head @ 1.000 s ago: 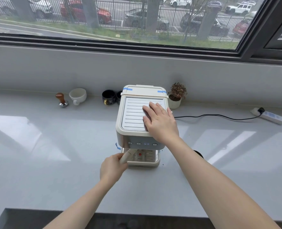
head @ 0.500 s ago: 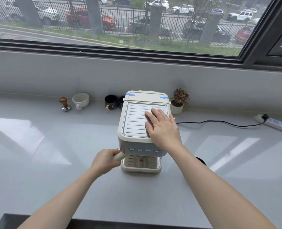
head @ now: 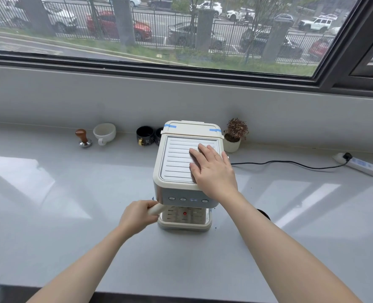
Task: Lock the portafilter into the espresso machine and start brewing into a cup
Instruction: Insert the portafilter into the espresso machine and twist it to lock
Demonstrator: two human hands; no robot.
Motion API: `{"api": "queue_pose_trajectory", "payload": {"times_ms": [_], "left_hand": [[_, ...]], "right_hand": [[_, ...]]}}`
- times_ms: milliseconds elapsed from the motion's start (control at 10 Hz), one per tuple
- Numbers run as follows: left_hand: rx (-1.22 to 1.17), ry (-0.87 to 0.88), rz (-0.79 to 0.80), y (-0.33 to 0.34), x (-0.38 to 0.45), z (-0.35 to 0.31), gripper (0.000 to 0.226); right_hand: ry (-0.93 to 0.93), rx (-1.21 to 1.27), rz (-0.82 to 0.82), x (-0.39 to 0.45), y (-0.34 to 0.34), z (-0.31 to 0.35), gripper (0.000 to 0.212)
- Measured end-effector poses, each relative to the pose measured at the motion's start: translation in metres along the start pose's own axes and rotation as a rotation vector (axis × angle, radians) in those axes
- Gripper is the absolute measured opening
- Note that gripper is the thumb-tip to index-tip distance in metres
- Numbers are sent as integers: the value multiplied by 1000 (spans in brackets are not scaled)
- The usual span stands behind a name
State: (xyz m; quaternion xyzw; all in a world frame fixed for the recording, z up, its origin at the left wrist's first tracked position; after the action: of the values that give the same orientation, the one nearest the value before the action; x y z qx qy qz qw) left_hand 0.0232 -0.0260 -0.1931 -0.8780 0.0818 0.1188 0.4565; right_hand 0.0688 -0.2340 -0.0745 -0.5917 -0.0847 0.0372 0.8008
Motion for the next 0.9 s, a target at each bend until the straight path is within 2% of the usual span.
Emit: {"api": "queue_pose_trajectory", "payload": {"times_ms": [100, 200, 300, 700, 900], "left_hand": [[89, 20, 51, -12, 10, 0, 14], [116, 29, 83, -18, 17, -2, 17], [56, 14, 123, -16, 19, 0, 15], [-92, -28, 8, 5, -4, -3, 14], [-85, -16, 44, -2, -1, 0, 15]], "right_hand": [[7, 1, 0, -1, 1, -1, 48], [8, 2, -1, 0, 0, -1, 48], [8, 3, 1, -1, 0, 0, 48], [20, -1, 0, 0, 1, -1, 48], [23, -3, 4, -1, -1, 1, 48]]}}
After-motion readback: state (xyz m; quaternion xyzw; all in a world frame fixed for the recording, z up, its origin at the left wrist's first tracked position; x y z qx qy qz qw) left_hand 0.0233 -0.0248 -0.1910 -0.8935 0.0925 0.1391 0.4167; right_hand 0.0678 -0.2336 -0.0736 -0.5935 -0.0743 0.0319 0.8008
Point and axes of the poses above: each hand's wrist, its own x-axis towards the middle knuckle, its own y-axis out of the palm, z = x × y, the point moved 6 cm from there along x, towards the middle knuckle, and after that the axes turned 1 degree about -y, right-handed, at the moved point
